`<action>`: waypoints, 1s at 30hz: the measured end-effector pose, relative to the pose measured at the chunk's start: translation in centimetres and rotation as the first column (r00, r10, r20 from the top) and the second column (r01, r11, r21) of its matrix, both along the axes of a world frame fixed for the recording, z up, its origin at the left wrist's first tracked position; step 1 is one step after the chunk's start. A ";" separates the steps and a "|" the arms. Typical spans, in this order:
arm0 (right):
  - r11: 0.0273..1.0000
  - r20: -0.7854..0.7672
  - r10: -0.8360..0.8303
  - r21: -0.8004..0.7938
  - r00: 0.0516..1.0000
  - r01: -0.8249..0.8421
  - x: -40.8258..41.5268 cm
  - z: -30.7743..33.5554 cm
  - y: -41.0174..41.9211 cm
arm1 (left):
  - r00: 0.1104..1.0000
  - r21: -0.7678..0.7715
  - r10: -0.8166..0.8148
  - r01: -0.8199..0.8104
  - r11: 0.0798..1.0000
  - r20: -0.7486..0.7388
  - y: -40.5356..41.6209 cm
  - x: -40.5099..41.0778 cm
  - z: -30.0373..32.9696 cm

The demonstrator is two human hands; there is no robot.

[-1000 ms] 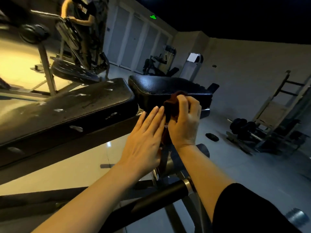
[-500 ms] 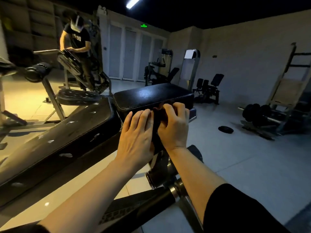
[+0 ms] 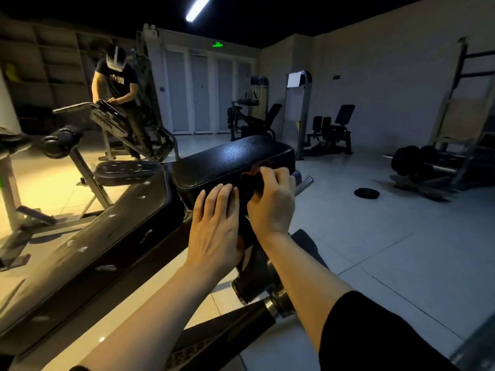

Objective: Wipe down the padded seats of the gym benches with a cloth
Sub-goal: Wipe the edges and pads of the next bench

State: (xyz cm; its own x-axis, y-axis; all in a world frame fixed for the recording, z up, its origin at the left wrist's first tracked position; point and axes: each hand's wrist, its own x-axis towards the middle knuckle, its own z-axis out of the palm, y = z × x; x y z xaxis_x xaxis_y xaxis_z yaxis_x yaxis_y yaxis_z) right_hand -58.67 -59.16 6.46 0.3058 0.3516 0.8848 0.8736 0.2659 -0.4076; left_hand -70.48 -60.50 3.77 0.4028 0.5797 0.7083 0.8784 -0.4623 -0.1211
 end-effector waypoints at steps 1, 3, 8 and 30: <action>1.000 -0.025 -0.001 -0.012 1.000 0.000 0.2 0.2 -0.1 | 1.000 -0.005 0.002 -0.002 1.000 0.006 -0.2 0.0 0.0; 0.997 -0.188 -0.072 -0.012 0.980 0.071 0.9 1.2 -0.1 | 1.000 -0.009 0.003 -0.003 1.000 0.028 -0.5 -0.3 0.1; 0.979 -0.244 -0.176 -0.146 0.954 0.144 2.1 3.0 0.6 | 0.999 0.003 0.013 -0.013 1.000 0.049 -0.4 -1.9 0.3; 0.931 0.130 0.219 -0.324 0.967 -0.168 -5.7 -2.7 -3.3 | 0.998 -0.019 0.002 -0.001 1.000 0.067 -1.9 -6.9 -1.5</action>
